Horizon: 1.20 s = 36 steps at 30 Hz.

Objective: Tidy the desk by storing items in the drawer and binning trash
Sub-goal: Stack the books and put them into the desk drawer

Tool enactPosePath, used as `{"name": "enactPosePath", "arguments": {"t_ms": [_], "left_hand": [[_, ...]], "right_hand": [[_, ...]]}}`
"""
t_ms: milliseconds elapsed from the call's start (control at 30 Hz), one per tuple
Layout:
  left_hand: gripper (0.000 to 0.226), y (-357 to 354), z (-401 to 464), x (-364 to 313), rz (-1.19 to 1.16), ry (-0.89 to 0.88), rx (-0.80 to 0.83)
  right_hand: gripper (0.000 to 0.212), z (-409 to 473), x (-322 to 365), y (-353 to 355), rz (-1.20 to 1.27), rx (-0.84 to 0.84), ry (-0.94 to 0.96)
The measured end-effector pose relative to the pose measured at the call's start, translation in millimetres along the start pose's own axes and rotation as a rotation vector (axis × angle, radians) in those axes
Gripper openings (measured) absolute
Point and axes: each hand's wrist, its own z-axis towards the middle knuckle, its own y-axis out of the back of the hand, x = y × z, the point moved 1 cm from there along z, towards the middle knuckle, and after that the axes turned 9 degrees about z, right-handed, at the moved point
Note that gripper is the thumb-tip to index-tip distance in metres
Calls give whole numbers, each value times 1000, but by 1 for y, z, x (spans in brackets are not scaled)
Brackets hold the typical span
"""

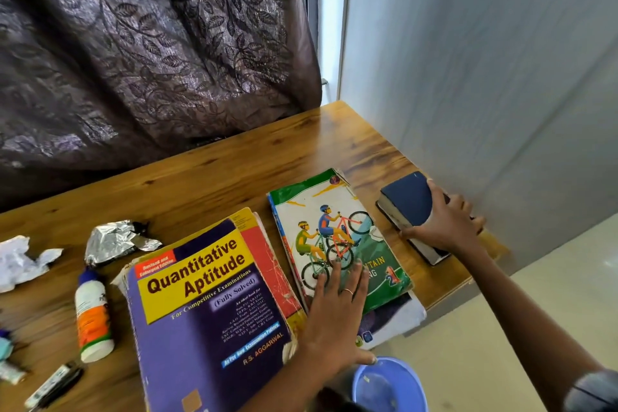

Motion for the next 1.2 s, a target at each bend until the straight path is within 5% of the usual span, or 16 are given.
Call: {"name": "enactPosePath", "arguments": {"t_ms": [200, 400, 833, 1000, 1200], "left_hand": [[124, 1, 0, -1, -37, -3, -11], [123, -2, -1, -1, -46, 8, -42], [119, -10, -5, -10, -109, 84, -166], [119, -17, -4, -12, -87, 107, -198], [124, -28, -4, -20, -64, 158, -252]], "right_hand": [[115, -10, 15, 17, 145, -52, -31], [109, -33, 59, 53, 335, -86, 144], [98, -86, 111, 118, 1028, 467, 469], [104, -65, 109, 50, 997, 507, 246], [99, -61, 97, -28, 500, 203, 164]]}}
